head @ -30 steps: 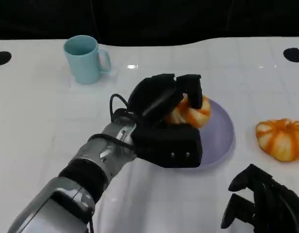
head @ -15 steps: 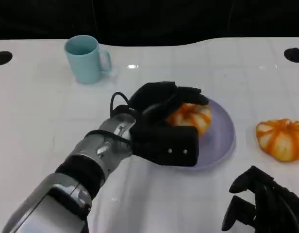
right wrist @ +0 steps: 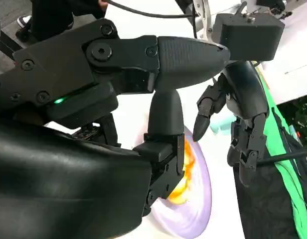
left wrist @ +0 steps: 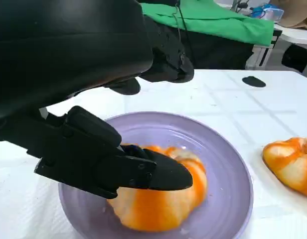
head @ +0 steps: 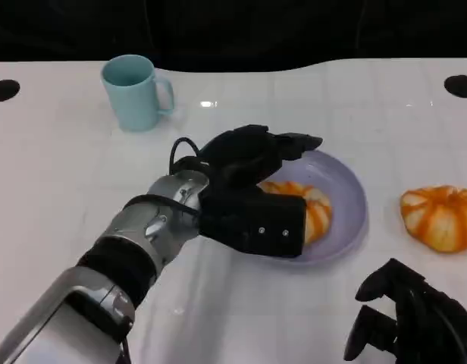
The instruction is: Grasp the bread from the table and place it into the plate.
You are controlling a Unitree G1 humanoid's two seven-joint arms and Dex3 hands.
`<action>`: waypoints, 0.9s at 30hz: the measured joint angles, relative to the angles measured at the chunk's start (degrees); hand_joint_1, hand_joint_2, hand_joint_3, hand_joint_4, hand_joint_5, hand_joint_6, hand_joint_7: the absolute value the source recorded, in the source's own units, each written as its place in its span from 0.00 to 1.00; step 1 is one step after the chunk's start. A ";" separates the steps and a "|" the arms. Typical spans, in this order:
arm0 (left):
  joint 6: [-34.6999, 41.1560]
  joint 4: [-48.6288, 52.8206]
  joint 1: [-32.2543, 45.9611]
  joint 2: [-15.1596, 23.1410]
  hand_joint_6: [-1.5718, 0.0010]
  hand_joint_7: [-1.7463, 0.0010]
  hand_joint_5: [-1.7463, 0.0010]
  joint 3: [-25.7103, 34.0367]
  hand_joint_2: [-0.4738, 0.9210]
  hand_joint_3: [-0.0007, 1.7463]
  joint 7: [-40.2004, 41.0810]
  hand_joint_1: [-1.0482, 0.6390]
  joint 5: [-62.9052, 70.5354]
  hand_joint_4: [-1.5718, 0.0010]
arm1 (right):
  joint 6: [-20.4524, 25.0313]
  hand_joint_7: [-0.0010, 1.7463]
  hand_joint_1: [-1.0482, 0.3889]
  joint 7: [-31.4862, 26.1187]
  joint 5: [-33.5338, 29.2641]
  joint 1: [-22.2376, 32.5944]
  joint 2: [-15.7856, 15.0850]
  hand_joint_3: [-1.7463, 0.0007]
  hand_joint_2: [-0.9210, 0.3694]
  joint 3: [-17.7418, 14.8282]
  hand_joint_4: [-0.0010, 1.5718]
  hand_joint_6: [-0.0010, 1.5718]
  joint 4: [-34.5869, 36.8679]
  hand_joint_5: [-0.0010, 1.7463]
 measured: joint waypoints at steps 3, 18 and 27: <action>0.09 -0.39 0.00 0.00 0.86 1.00 0.76 -0.04 1.00 0.22 0.00 0.16 -0.02 0.98 | 0.00 0.99 0.37 0.00 0.00 0.00 0.00 0.72 0.00 0.00 0.39 0.22 0.00 1.00; 0.69 -18.85 9.98 7.73 0.87 0.98 0.76 6.93 1.00 0.22 -15.64 0.15 -12.06 0.94 | 0.26 0.98 0.36 -1.04 -0.04 -0.63 0.29 0.73 0.00 0.50 0.39 0.23 -0.29 1.00; -2.41 -26.20 20.37 5.75 0.79 0.96 0.66 15.20 1.00 0.20 -21.31 0.18 -29.69 0.92 | 0.36 0.98 0.37 -1.03 0.00 -1.09 0.23 0.72 0.00 0.17 0.39 0.24 0.05 1.00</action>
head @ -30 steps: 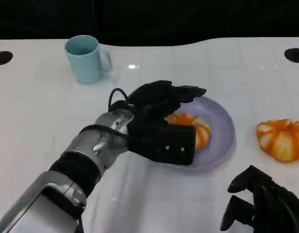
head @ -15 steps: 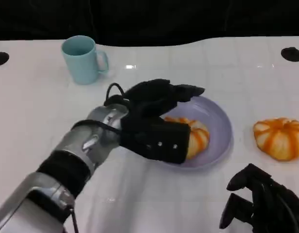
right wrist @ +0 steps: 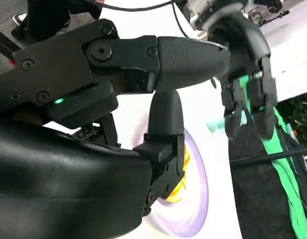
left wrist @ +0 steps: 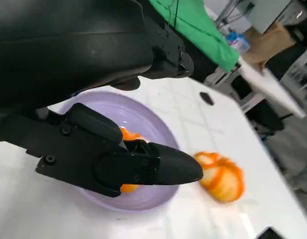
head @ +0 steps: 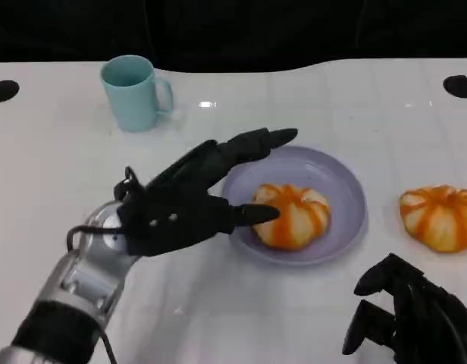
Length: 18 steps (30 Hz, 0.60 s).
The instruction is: Grasp the bread from the table and place it into the plate.
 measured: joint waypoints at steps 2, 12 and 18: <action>0.00 -0.68 1.20 -0.43 0.72 0.93 0.60 0.63 1.00 0.20 -0.41 0.20 -1.04 0.84 | 0.02 0.98 0.37 -0.01 -0.01 -0.15 -0.01 0.72 0.00 0.02 0.40 0.24 0.00 1.00; -0.90 -9.60 14.19 -4.36 0.47 0.83 0.40 8.18 1.00 0.20 -5.62 0.23 -19.58 0.57 | 0.11 0.98 0.37 -0.63 -0.18 -0.22 0.01 0.72 0.00 0.63 0.39 0.24 -0.11 1.00; 3.80 -17.53 23.30 -7.44 0.53 0.51 0.15 11.56 1.00 0.17 -7.07 0.26 -29.20 0.62 | 0.07 0.97 0.37 -0.62 -0.16 -0.27 0.00 0.71 0.00 0.77 0.39 0.25 -0.08 1.00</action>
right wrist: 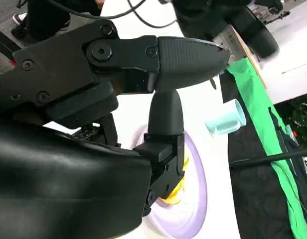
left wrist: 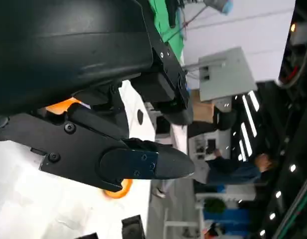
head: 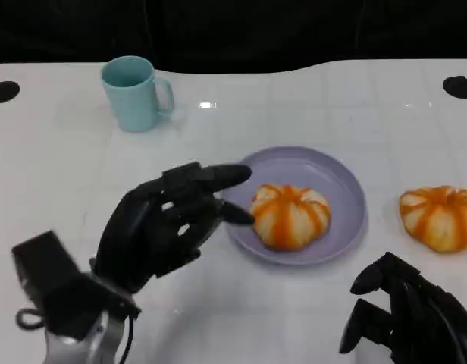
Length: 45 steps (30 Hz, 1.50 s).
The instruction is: Grasp the bread from the table and place it into the plate.
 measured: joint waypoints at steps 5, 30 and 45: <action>2.97 -3.30 4.43 -1.58 0.59 0.33 0.05 1.16 1.00 0.19 -1.44 0.26 -4.29 0.62 | 0.00 0.97 0.37 0.04 0.05 0.00 -0.02 0.71 0.00 -0.03 0.39 0.24 0.00 1.00; 17.11 -12.11 16.91 -4.59 0.71 0.00 0.00 4.40 1.00 0.25 -0.20 0.30 -9.93 0.53 | -0.01 0.97 0.37 0.43 0.10 0.07 -0.49 0.72 0.00 -0.32 0.41 0.25 -0.13 1.00; 18.00 -10.48 17.95 -4.47 0.71 0.00 0.00 5.37 1.00 0.22 -2.45 0.29 -9.91 0.54 | 0.33 0.97 0.37 0.38 0.24 0.06 -0.46 0.73 0.00 -0.80 0.39 0.25 -0.25 1.00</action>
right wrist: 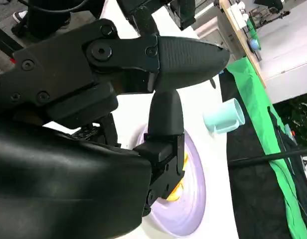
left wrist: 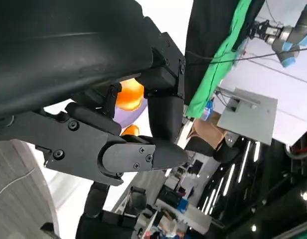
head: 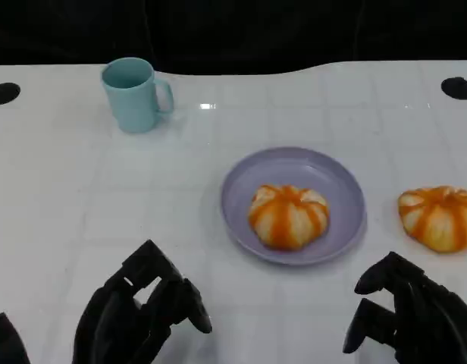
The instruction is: Grasp the bread from the table and place it into the plate.
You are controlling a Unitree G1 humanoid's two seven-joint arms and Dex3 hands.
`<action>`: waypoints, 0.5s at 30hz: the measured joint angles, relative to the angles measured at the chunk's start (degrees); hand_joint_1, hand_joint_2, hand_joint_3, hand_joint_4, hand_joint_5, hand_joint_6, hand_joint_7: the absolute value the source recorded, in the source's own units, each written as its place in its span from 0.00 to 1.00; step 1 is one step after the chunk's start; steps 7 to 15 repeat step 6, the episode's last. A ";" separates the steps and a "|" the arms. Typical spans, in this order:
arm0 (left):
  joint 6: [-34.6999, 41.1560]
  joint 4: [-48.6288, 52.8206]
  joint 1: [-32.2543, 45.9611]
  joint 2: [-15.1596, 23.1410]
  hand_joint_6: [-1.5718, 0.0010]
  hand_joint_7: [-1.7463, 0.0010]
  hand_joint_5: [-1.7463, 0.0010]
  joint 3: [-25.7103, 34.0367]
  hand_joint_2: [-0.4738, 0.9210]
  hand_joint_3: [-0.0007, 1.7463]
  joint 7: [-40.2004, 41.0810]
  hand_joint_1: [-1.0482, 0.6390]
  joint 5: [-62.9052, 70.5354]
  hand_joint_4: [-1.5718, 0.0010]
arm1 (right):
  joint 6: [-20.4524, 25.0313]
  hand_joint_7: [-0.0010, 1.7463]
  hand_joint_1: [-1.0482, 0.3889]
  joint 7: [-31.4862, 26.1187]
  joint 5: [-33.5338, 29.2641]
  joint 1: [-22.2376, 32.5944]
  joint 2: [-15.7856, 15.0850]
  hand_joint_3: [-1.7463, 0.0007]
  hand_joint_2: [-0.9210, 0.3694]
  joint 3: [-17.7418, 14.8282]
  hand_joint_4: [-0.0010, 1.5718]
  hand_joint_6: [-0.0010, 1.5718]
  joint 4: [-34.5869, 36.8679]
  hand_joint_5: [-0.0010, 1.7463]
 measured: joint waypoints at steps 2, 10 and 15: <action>0.00 0.10 -0.16 0.10 0.71 0.00 0.00 0.21 1.00 0.22 -0.21 0.29 0.02 0.54 | 0.00 0.97 0.36 0.01 0.03 0.00 0.00 0.74 0.00 -0.07 0.39 0.25 0.00 1.00; 0.01 0.13 -0.58 0.14 0.70 0.00 0.00 0.51 1.00 0.21 -0.18 0.29 0.21 0.53 | 0.00 0.97 0.36 0.04 0.06 -0.04 0.01 0.74 0.00 -0.13 0.39 0.25 0.00 1.00; 0.01 0.13 -0.58 0.14 0.70 0.00 0.00 0.51 1.00 0.21 -0.18 0.29 0.21 0.53 | 0.00 0.97 0.36 0.04 0.06 -0.04 0.01 0.74 0.00 -0.13 0.39 0.25 0.00 1.00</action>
